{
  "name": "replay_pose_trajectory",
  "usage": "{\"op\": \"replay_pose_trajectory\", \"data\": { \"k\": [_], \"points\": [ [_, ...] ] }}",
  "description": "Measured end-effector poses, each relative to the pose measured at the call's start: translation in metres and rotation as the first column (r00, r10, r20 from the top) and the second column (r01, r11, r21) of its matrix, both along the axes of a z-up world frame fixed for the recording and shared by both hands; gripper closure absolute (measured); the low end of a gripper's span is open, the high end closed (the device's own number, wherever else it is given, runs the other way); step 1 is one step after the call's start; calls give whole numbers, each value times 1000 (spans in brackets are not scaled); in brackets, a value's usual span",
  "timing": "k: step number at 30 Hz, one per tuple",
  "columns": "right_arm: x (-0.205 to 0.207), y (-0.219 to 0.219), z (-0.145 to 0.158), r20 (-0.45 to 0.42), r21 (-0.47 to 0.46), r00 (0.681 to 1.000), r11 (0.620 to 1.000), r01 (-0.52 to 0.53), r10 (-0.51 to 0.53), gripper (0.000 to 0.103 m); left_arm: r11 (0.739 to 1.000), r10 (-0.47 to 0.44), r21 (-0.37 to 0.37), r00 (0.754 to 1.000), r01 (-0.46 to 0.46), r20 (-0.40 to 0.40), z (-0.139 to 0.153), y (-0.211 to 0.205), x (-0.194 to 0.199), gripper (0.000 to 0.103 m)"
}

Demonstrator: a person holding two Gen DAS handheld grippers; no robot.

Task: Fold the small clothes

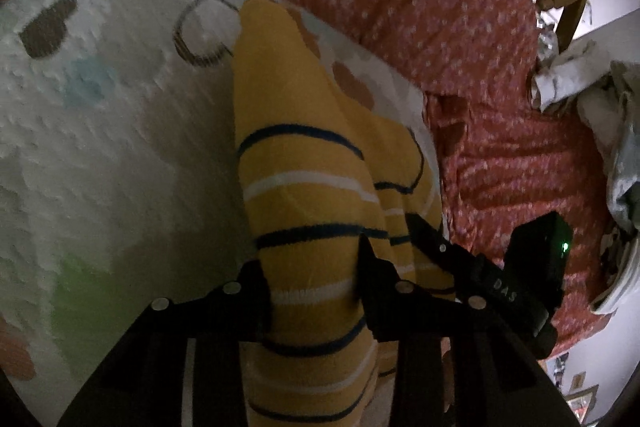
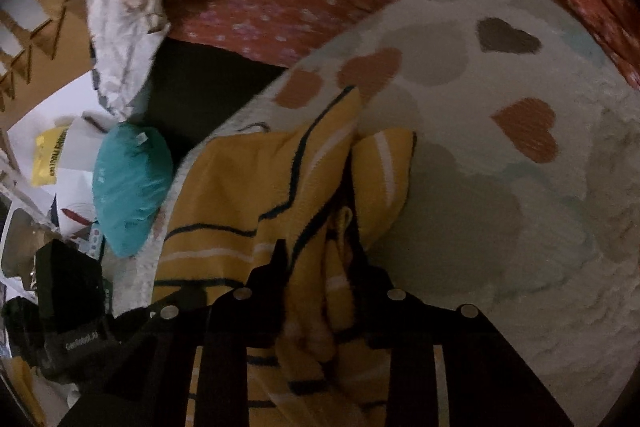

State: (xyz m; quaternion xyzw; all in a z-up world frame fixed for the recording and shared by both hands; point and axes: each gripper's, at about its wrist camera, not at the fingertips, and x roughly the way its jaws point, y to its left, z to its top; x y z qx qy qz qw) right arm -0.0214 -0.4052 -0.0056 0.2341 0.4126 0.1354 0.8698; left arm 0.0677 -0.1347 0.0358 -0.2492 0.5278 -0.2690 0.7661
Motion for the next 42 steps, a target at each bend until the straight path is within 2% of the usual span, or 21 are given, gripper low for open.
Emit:
{"op": "replay_pose_trajectory", "data": {
  "k": [9,22,31,42],
  "points": [
    [10,40,5,29,41,999,999,-29,28,72,997,79,20,996,-79,29,10,45,8,69],
    [17,90,-9,6,10,993,993,-116,116,73,986,105,122,993,-111,48,4,90,3,69],
    [17,100,-15,2,-14,994,994,-109,109,73,975,123,176,990,-133,69,5,90,6,69],
    [14,75,-8,17,-17,999,999,-50,50,74,974,113,185,989,-128,92,8,60,16,69]
  ]
}}
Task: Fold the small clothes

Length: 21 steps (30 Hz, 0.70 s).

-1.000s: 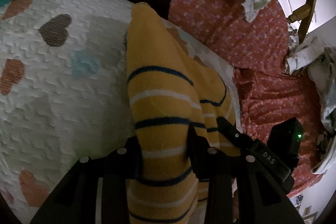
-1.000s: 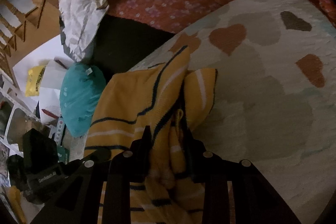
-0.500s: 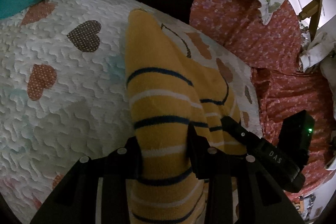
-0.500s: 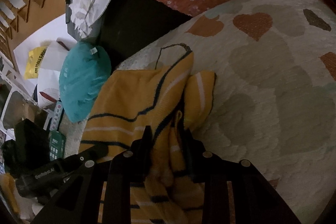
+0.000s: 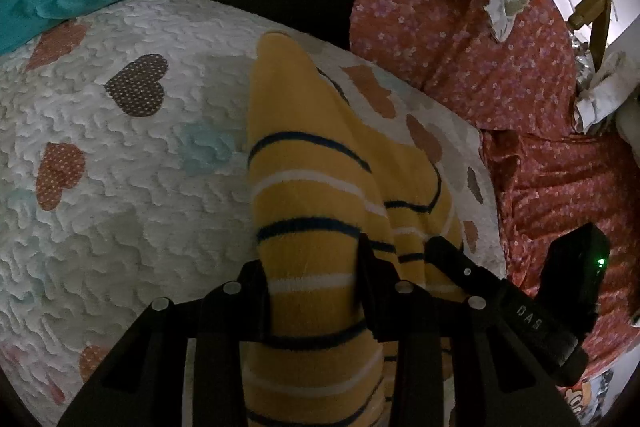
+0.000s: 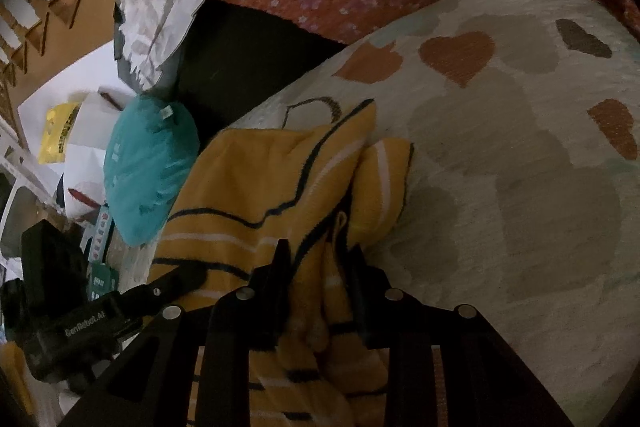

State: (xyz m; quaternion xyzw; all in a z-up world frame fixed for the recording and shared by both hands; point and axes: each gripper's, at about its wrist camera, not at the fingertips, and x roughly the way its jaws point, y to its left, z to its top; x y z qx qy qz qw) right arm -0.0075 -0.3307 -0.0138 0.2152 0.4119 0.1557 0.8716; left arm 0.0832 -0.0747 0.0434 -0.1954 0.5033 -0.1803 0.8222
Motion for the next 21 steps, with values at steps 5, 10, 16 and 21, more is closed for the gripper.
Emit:
{"op": "replay_pose_trajectory", "data": {
  "k": [5,10,16,21],
  "points": [
    [4,-1,-8,-25,-30,1000,1000,10,-10,73,999,24,47,997,-21,-68,-16,3,6,67],
    [6,-13,-7,-56,-40,997,998,53,-55,59,998,71,11,986,-70,-153,-31,25,9,63],
    [-8,-43,18,46,-20,981,982,190,-189,56,989,144,-33,987,-147,-77,0,54,-4,63],
    [-8,-20,25,72,42,995,997,59,-62,58,990,114,-74,992,-119,-61,8,52,-17,63]
  ]
}}
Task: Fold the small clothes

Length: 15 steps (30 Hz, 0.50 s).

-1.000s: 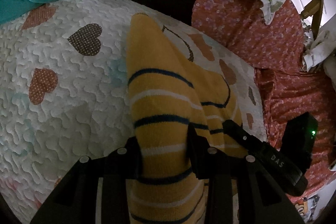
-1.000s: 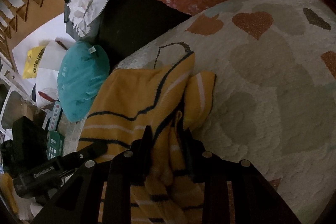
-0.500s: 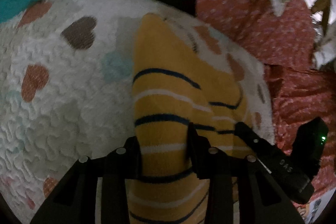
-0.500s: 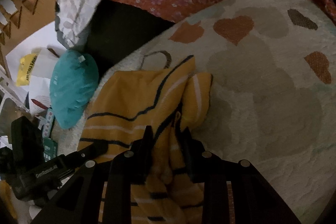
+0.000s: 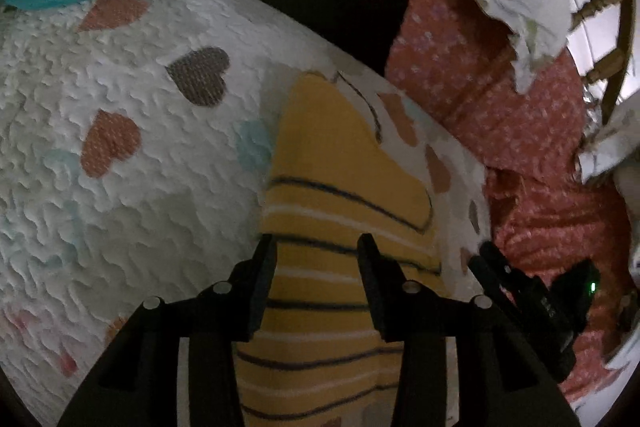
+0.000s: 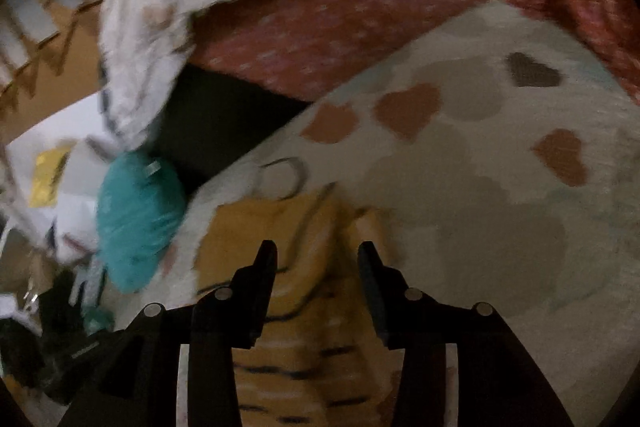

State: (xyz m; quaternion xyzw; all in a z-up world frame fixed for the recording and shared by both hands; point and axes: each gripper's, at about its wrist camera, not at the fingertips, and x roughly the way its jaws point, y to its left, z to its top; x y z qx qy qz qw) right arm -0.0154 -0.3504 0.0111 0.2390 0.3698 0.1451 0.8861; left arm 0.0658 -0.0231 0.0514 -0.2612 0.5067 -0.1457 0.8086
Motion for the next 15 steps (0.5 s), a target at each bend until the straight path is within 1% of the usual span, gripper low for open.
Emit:
{"op": "replay_pose_trajectory", "data": {
  "k": [2,3,4,5,7,8,9,10,11,13,14,15],
  "points": [
    [2,12,-6,-30,14,998,998,-56,57,58,999,-35,31,999,36,-26,-7,-12,-3,63],
    [4,19,-12,-59,5,995,996,-84,84,58,997,-48,61,998,50,-44,-13,-18,-5,64],
    [7,25,-18,-92,-23,991,995,-97,94,58,994,-54,95,997,59,-58,-17,-24,-6,64],
    [10,29,-24,-129,-70,988,993,-98,88,58,990,-60,126,996,69,-70,-21,-29,-6,64],
    [15,28,-39,-208,-169,977,982,-79,43,57,981,-73,172,994,87,-87,-28,-35,-5,64],
    [17,24,-46,-239,-175,971,982,-72,28,56,981,-76,173,993,90,-87,-28,-35,-5,64],
    [18,19,-50,-250,-141,968,988,-60,23,55,982,-76,166,993,90,-87,-27,-34,-5,63],
    [17,13,-49,-249,-105,968,993,-46,19,55,985,-73,153,994,85,-82,-25,-31,-6,64],
    [15,10,-45,-238,-89,971,995,-40,18,55,987,-70,141,995,80,-75,-23,-28,-7,64],
    [8,10,-30,-171,-132,985,991,-31,8,57,991,-65,114,996,72,-63,-18,-21,-15,63],
    [1,11,-21,-126,-166,992,986,-22,1,61,992,-64,103,996,70,-60,-17,-19,-18,64],
    [-7,12,-13,-92,-176,996,984,-21,5,66,993,-67,92,996,73,-63,-17,-17,-25,64]
  ]
}}
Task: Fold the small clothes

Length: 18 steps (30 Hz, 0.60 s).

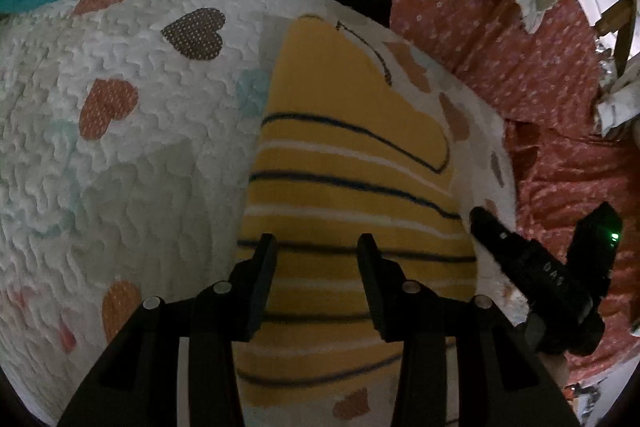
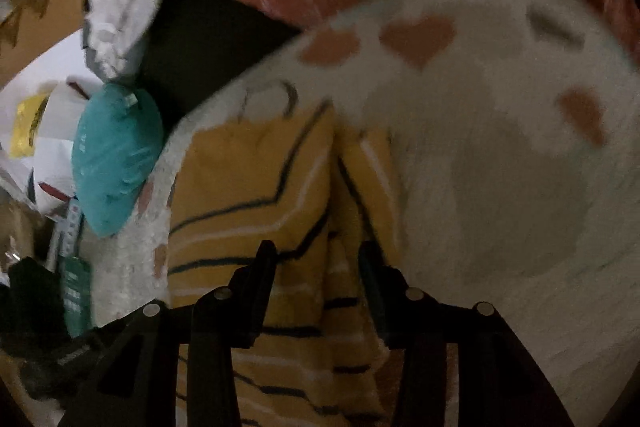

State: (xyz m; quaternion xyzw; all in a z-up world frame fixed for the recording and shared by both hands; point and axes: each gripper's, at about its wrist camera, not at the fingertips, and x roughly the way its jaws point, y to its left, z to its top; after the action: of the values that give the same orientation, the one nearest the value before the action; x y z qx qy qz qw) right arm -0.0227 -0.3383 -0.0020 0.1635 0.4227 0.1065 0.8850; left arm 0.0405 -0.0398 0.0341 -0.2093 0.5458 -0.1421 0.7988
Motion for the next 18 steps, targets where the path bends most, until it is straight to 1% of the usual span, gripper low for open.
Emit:
{"op": "replay_pose_trajectory", "data": {
  "k": [1,2,3,5,7,9,10,12,14,15,16,18],
  "points": [
    [-7,0,5,19,11,1000,1000,-11,11,82,1000,-4,-3,1000,4,-8,-2,1,-7,64],
    [-15,2,10,27,28,999,999,-25,24,89,1000,-8,-2,1000,8,-19,-5,1,-12,64],
    [-23,4,11,28,42,999,998,-39,38,89,1000,-19,10,999,19,-37,-11,0,-19,64],
    [-36,9,5,4,35,998,997,-64,64,89,998,-31,47,997,34,-66,-23,-3,-28,63],
    [-43,13,-11,-72,7,994,997,-80,80,89,995,-52,80,996,58,-72,-33,-6,-32,60],
    [-42,14,-33,-165,-11,982,996,-93,90,89,992,-68,101,996,73,-50,-34,-6,-34,57],
    [-45,10,-37,-178,-18,982,997,-69,65,89,993,-61,97,997,66,-47,-32,-3,-36,57],
    [-51,4,-29,-155,-7,987,999,-36,34,89,997,-34,70,998,37,-44,-26,6,-43,57],
    [-66,0,-12,-99,-28,995,999,-33,30,89,998,-20,55,999,21,-26,-17,13,-53,57],
    [-74,-2,-6,-78,-48,997,998,-32,28,88,998,-18,59,1000,18,-12,-12,15,-59,57],
    [-82,-4,-2,-64,-65,998,997,-28,24,88,997,-15,77,1000,14,10,-7,16,-67,57],
    [-104,-10,-2,-62,-76,998,997,-13,9,85,992,-10,124,999,4,46,-1,17,-86,57]
  ]
}}
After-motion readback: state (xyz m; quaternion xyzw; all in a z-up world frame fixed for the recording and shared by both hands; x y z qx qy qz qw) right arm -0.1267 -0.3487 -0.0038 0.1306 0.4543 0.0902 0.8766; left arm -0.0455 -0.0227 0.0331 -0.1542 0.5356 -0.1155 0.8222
